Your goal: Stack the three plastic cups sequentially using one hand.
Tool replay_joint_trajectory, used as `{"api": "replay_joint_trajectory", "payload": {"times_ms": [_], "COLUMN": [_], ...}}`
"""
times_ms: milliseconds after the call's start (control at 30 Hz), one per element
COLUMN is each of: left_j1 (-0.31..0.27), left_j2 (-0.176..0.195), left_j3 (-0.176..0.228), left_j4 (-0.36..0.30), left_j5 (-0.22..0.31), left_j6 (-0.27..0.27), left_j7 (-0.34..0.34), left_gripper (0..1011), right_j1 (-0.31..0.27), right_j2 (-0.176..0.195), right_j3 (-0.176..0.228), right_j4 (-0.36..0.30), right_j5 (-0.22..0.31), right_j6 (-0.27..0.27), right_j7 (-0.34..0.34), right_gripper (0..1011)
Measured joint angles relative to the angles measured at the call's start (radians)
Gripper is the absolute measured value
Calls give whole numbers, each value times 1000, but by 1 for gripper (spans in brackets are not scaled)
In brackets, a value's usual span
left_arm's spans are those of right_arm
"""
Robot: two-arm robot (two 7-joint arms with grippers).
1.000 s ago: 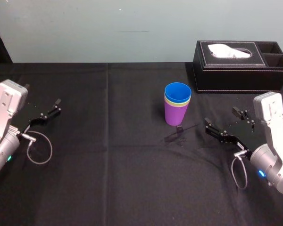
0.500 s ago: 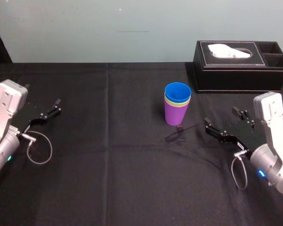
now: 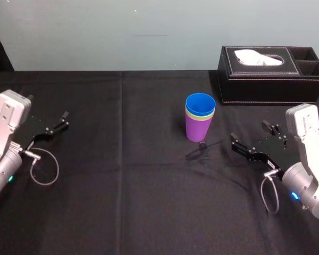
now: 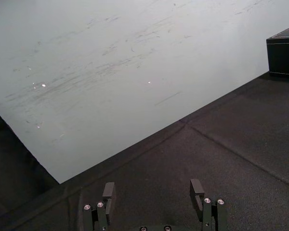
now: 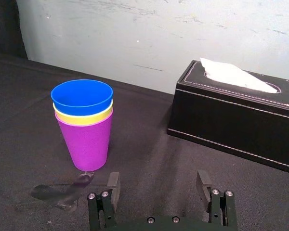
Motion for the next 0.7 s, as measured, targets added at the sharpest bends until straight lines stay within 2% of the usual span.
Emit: {"api": "replay_joint_trajectory", "payload": {"times_ms": [700], "left_j1": [0], "left_j2": [0], "left_j3": [0], "left_j4": [0], "left_j5": [0], "left_j6": [0], "left_j7": [0], "left_gripper": [1011], "right_j1": [0], "right_j2": [0], "right_j3": [0], "right_j4": [0], "right_j5": [0], "right_j6": [0], "right_j7": [0], "right_gripper": [1003]}}
